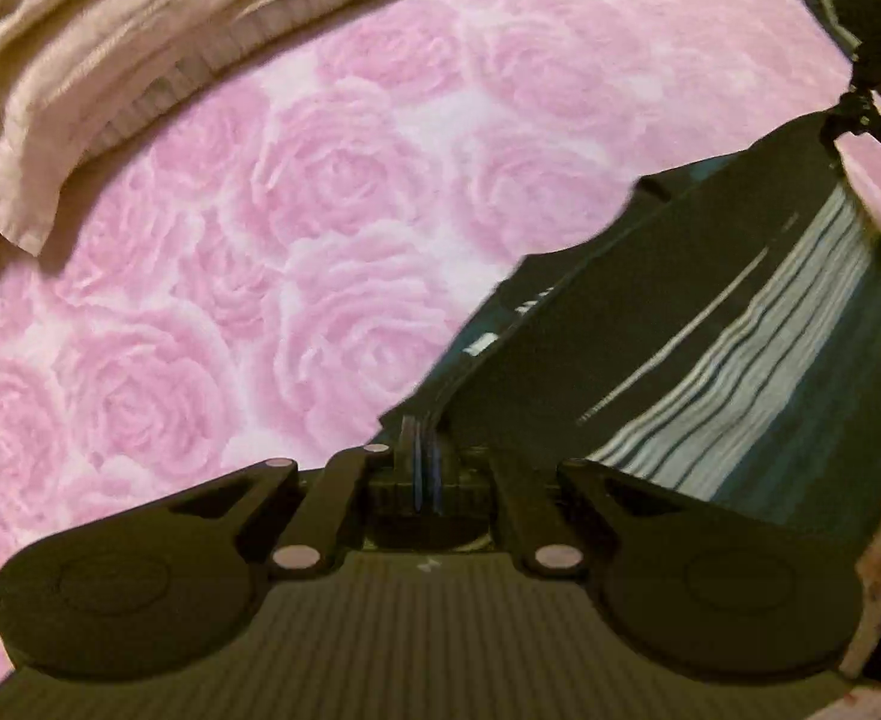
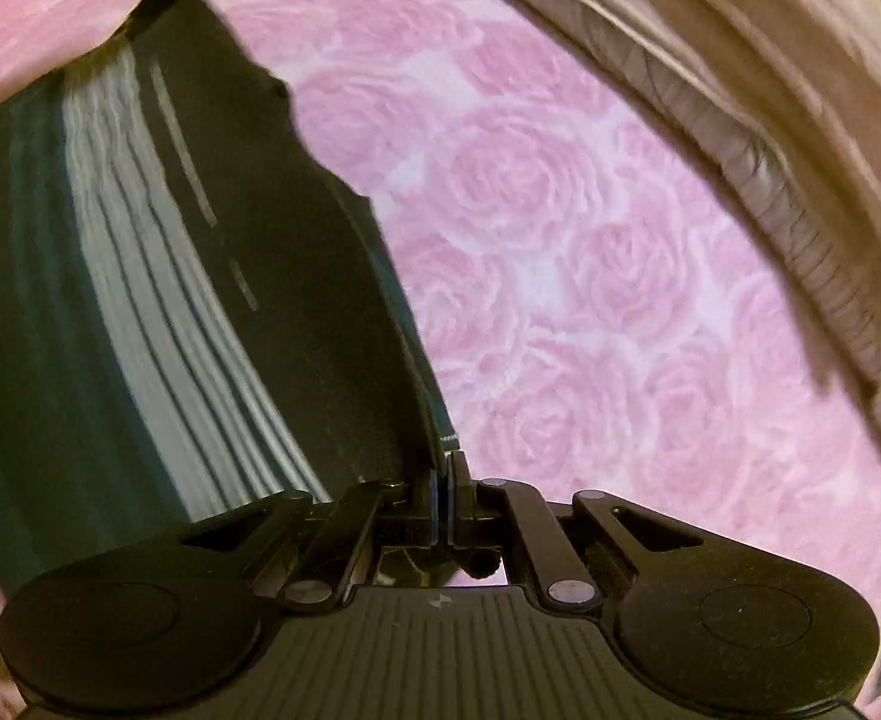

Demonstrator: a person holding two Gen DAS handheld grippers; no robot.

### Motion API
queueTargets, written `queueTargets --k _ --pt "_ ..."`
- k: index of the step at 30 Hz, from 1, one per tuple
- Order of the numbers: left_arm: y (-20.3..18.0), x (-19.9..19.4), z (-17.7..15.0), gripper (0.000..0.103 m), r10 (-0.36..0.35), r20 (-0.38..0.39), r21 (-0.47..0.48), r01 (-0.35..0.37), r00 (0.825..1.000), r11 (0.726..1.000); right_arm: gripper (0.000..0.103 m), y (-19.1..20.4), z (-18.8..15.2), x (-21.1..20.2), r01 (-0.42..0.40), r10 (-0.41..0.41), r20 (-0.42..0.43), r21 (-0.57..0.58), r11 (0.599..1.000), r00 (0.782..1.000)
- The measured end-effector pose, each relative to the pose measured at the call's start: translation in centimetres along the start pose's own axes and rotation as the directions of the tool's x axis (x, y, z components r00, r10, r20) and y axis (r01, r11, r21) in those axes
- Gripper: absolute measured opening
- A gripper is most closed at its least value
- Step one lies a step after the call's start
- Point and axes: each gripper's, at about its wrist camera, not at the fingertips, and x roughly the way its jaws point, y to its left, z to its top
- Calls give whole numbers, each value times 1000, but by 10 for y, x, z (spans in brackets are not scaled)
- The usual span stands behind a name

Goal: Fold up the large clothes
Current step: 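Lift the hem with both grippers and fold it toward the collar, then lay the folded hem down and open both grippers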

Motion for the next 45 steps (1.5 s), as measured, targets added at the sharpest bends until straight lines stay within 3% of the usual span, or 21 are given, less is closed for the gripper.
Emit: queueTargets --k 2,4,7,10,15,21,24,26,27,29,34,38,43,45 --pt "7 13 0 13 39 2 -27 -39 999 999 0 -9 -2 16 15 -16 20 62 998 1000" --pt "15 16 -1 12 119 8 -66 -118 993 991 7 -17 -4 27 38 -41 21 126 991 999" --pt "28 3 -6 12 181 28 -149 -175 983 973 12 -23 -8 21 146 -154 17 216 965 988" --pt "33 -18 -17 12 162 53 -226 -146 985 963 15 -27 -17 -1 116 -148 67 344 932 987" --pt "27 -22 -41 20 85 79 -309 -57 993 949 36 -26 -40 -20 -18 -93 164 572 820 982" --pt "30 12 -45 20 41 88 -369 -5 995 929 37 -29 -54 1 -71 -65 168 691 719 984" --pt "33 22 -44 20 13 110 -385 30 994 922 37 -33 -55 9 -87 -69 189 709 699 980" --pt "32 23 -44 2 16 119 -384 31 993 923 36 -38 -58 14 -124 -57 216 737 664 975" --pt "30 21 -44 2 18 118 -382 28 993 924 28 -40 -59 16 -135 -54 220 753 644 974" --pt "29 13 -44 1 23 135 -384 31 991 923 0 -44 -60 15 -146 -41 216 775 615 976" --pt "34 -27 -43 2 73 241 -401 31 968 915 0 -46 -47 -16 -121 -96 242 745 656 966" --pt "45 5 -45 2 76 188 -436 13 979 900 0 -55 -45 -2 -116 -115 243 762 637 963" --pt "45 25 -52 7 99 136 -468 -24 986 883 1 -49 -44 27 -58 -111 172 751 658 979" --pt "42 14 -57 11 127 134 -472 -50 983 880 16 -44 -48 22 -16 -148 149 757 653 978"
